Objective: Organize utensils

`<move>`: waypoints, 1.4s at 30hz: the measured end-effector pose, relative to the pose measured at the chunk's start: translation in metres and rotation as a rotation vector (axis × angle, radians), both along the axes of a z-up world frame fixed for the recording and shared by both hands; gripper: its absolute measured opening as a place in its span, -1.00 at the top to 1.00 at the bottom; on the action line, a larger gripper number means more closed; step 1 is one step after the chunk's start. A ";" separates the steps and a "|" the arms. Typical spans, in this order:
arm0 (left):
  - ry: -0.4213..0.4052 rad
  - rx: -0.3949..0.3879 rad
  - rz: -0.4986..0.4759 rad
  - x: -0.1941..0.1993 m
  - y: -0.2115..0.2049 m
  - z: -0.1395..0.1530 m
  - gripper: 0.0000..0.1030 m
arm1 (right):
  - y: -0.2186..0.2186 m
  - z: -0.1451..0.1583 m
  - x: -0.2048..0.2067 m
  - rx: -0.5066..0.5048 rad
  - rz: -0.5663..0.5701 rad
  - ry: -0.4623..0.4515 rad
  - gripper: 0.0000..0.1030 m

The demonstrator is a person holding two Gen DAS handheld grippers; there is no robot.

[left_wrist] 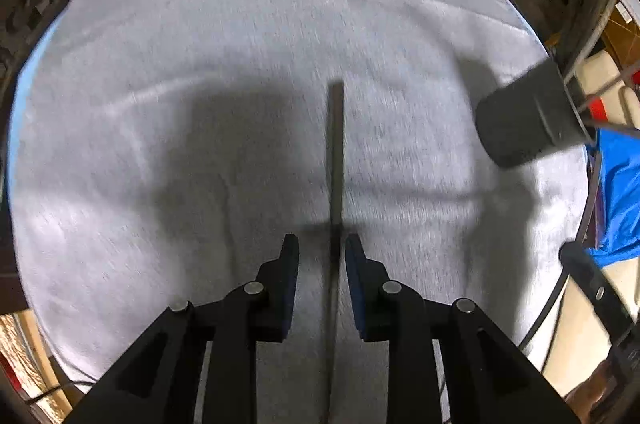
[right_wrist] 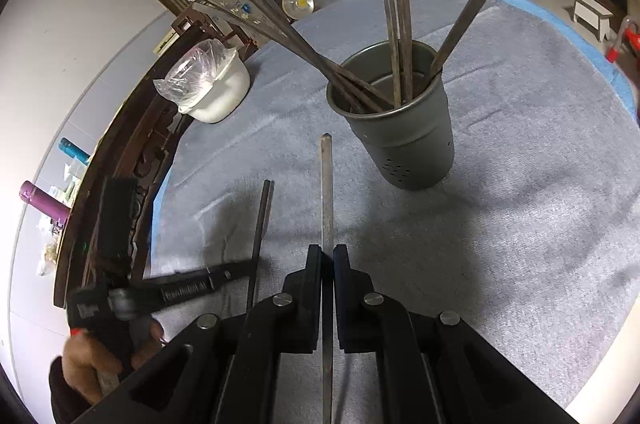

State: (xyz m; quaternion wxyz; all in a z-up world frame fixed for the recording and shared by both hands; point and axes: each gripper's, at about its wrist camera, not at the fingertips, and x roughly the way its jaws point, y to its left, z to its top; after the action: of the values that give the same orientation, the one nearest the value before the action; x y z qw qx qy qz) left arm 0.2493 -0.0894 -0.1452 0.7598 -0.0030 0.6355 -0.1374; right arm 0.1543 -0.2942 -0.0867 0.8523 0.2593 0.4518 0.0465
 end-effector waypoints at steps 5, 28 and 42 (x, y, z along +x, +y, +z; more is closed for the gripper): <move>-0.009 0.021 -0.003 0.036 -0.014 0.007 0.54 | 0.004 -0.002 0.002 0.005 0.008 0.006 0.88; 0.003 0.099 -0.028 0.062 -0.038 -0.014 0.86 | -0.001 -0.005 -0.002 0.026 0.005 0.007 0.88; -0.203 -0.045 -0.059 0.008 -0.022 0.083 0.88 | 0.003 0.036 -0.019 -0.032 -0.006 -0.133 0.88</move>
State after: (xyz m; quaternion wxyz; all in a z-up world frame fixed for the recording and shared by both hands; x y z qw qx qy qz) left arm 0.2577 -0.1119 -0.0618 0.8156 0.0123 0.5518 -0.1736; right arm 0.1357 -0.2907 -0.0510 0.8847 0.2433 0.3941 0.0538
